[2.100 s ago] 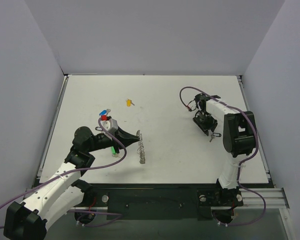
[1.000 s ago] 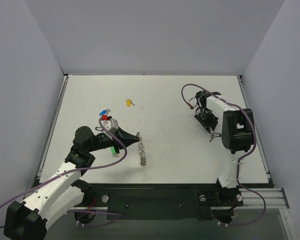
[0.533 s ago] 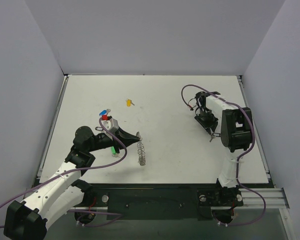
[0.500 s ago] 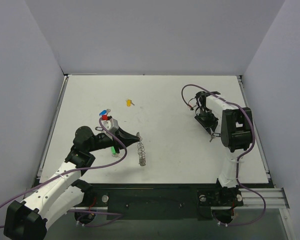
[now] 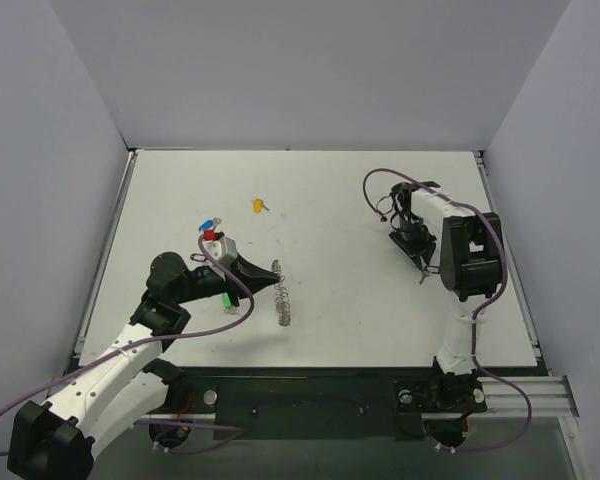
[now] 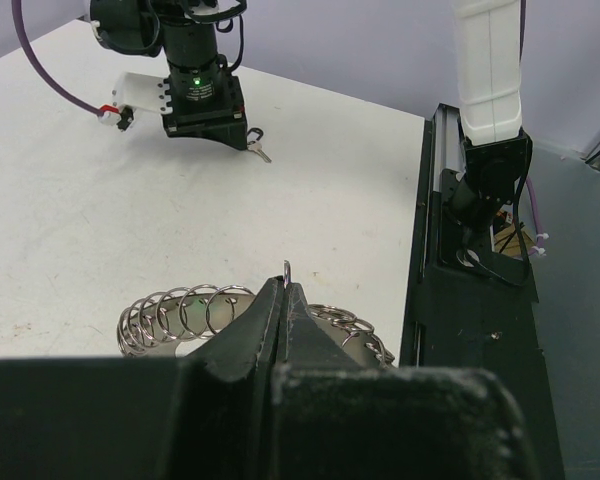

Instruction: Put the keys on the keyring

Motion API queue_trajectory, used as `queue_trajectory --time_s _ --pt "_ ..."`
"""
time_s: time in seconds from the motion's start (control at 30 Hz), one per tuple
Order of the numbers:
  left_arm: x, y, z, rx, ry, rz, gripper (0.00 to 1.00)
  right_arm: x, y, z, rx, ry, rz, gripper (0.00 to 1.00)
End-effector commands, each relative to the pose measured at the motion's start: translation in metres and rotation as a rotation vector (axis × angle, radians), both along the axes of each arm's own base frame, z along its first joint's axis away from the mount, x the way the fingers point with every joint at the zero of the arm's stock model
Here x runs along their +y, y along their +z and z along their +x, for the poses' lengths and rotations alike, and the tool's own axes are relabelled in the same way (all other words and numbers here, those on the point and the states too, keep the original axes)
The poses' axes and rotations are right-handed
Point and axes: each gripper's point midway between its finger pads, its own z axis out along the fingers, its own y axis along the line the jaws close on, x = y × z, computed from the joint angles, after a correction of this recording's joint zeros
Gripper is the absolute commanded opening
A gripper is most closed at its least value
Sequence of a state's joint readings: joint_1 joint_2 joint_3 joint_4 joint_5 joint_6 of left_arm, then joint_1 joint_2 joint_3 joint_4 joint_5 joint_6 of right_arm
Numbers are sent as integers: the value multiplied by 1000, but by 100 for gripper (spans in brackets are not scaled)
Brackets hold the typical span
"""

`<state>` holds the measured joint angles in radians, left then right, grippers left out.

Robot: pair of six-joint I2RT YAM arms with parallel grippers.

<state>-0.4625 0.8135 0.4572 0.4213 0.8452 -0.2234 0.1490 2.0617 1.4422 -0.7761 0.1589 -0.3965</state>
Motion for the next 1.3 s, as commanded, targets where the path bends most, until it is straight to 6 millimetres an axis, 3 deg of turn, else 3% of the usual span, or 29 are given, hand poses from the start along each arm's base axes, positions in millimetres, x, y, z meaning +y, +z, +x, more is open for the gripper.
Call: queue_trajectory --time_s 0.0,0.87,1.03,1.17,1.27 --pt "0 32 2 -93 -5 -41 0 -4 9 -6 49 1 -10 24" --pt "0 32 2 -95 -6 -41 0 -4 10 -8 94 0 -22 23" --pt "0 32 2 -95 -6 -41 0 -2 11 -2 36 3 -15 22" --pt "0 32 2 -93 -5 -40 0 3 21 -1 -34 31 4 23" --pt "0 31 2 -92 -5 -38 0 6 43 3 -119 41 30 24"
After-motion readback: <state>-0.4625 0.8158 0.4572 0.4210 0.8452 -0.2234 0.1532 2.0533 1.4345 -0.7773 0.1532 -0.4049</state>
